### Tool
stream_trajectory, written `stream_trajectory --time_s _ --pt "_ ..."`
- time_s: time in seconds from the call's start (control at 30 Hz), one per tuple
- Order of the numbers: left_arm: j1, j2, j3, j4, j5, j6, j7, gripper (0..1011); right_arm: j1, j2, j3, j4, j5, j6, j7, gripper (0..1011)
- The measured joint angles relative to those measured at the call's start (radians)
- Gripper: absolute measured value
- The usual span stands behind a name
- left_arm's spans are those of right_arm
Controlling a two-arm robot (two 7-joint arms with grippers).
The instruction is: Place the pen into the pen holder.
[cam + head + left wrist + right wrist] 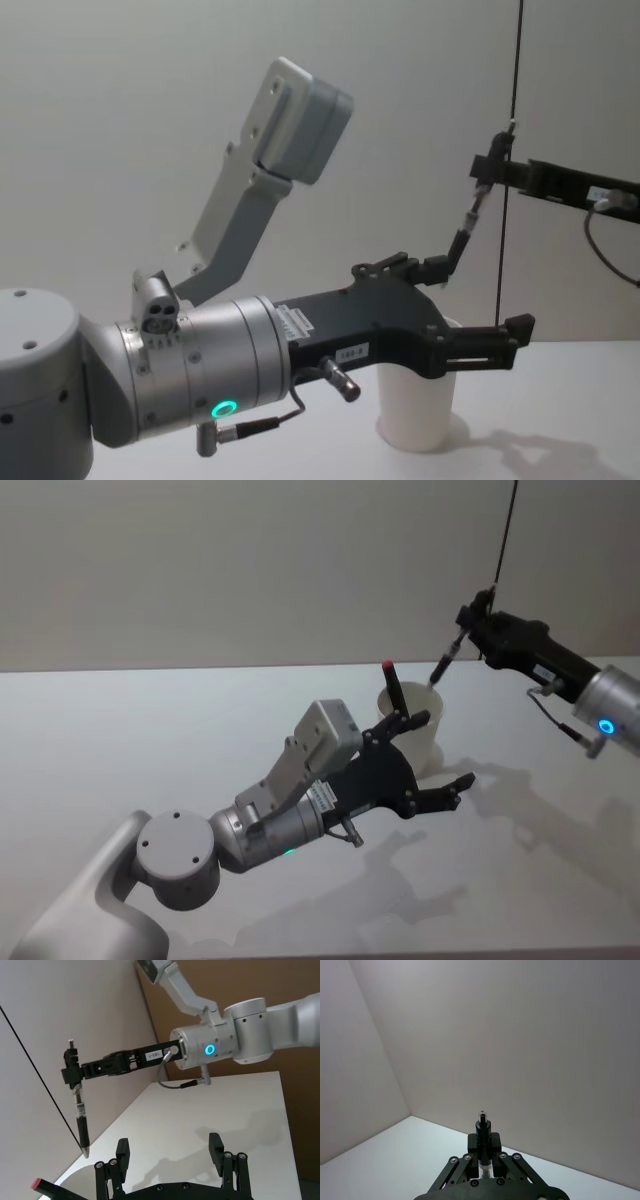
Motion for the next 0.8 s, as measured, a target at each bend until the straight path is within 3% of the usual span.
stream_trajectory --time_s 0.33,0.8 --pt "0.000 0.000 0.000 0.000 0.000 0.000 0.000 1004 0.121 -0.025 -0.019 0.203 -0.032 -0.064 0.091 130" --pt "0.000 0.000 0.000 0.000 0.000 0.000 0.000 1004 0.255 -0.060 -0.047 0.443 -0.060 -0.131 0.136 130"
